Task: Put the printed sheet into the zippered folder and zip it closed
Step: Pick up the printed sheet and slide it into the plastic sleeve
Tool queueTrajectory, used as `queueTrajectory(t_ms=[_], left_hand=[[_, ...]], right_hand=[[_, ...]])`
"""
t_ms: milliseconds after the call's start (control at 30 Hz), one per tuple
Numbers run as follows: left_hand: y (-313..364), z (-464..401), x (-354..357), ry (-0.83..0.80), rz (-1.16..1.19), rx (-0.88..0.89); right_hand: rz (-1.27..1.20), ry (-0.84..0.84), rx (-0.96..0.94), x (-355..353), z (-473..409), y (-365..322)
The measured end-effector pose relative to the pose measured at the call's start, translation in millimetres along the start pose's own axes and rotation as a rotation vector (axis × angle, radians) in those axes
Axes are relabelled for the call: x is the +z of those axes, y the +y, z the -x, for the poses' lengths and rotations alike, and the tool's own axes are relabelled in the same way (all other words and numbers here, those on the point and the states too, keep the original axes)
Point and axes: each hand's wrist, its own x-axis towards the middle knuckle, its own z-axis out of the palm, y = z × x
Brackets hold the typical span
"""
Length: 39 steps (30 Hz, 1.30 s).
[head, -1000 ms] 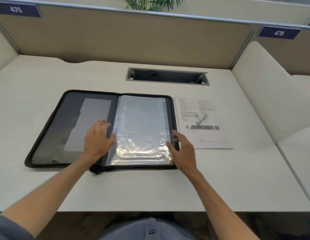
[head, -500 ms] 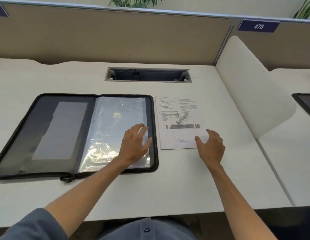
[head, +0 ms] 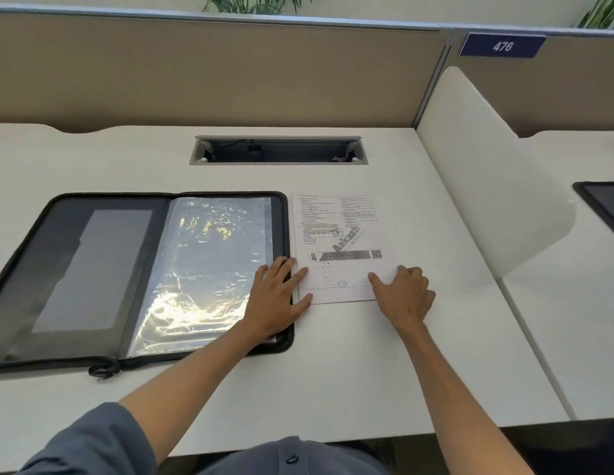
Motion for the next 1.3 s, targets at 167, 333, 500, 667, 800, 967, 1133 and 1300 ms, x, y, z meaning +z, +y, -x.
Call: queueTrajectory(t_ms=[167, 333, 500, 667, 800, 967, 1133, 1300], left_hand=[[-1, 0, 3, 0.023, 0.004, 0.002], [-1, -1, 3, 0.011, 0.001, -0.003], [-1, 0, 3, 0.018, 0.004, -0.002], [-1, -1, 3, 0.015, 0.006, -0.003], [-1, -1, 4, 0.009, 0.003, -0.008], [-1, -1, 4, 0.016, 0.021, -0.006], [-2, 0, 6, 0.014, 0.013, -0.004], [-3, -1, 5, 0.004, 0.096, -0.021]], right_hand=[[-0.077, -0.050, 0.058, -5, -12, -3], [-0.305, -0.207, 0.148, -11, -34, -4], [-0.415, -0.271, 0.167, -11, -45, -5], [-0.649, -0.304, 0.222, -15, -60, -7], [-0.719, -0.363, 0.221, -22, -73, -4], [-0.733, -0.527, 0.117, -33, -85, 0], [-0.732, -0.549, 0.047, -33, -87, 5], [-0.896, -0.516, 0.049, -31, -78, 10]])
